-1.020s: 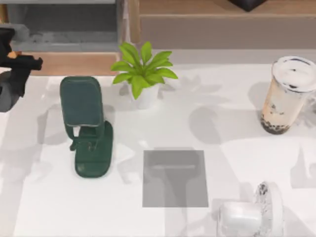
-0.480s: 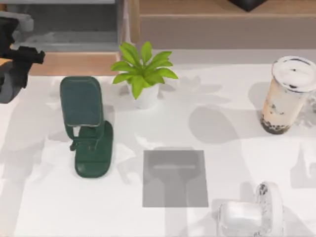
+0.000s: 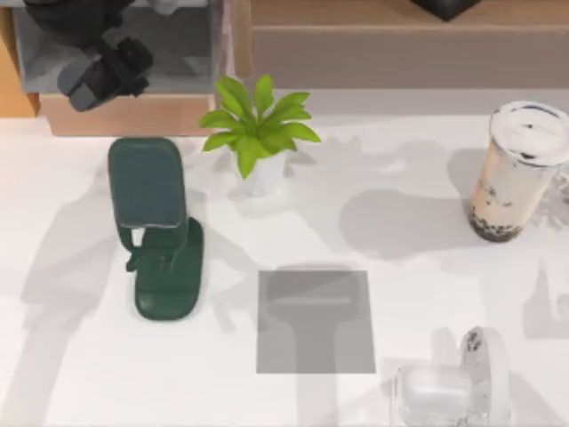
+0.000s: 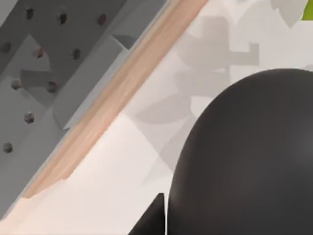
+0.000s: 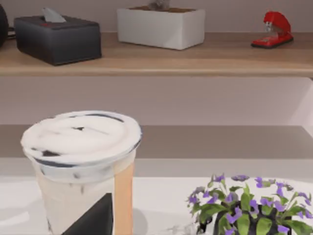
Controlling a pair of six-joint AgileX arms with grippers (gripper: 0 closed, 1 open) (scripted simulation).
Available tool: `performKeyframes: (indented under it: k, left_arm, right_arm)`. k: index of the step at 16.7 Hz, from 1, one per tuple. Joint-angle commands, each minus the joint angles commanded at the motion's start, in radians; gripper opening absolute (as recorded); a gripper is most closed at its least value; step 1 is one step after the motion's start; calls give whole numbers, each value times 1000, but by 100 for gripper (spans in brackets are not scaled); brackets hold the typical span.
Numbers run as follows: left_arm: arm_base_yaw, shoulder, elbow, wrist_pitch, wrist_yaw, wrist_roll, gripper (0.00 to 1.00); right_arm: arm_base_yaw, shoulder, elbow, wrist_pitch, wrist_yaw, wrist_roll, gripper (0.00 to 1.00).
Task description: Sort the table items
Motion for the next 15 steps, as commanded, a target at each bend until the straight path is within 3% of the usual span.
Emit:
performKeyframes:
  k: [9, 15]
  left_arm:
    - [-357, -5, -78, 86, 10, 849, 0]
    - [-527, 72, -220, 90, 2, 1351, 0]
  right_arm:
    - [0, 0, 0, 0, 0, 0, 100]
    - [0, 0, 0, 0, 0, 0, 100]
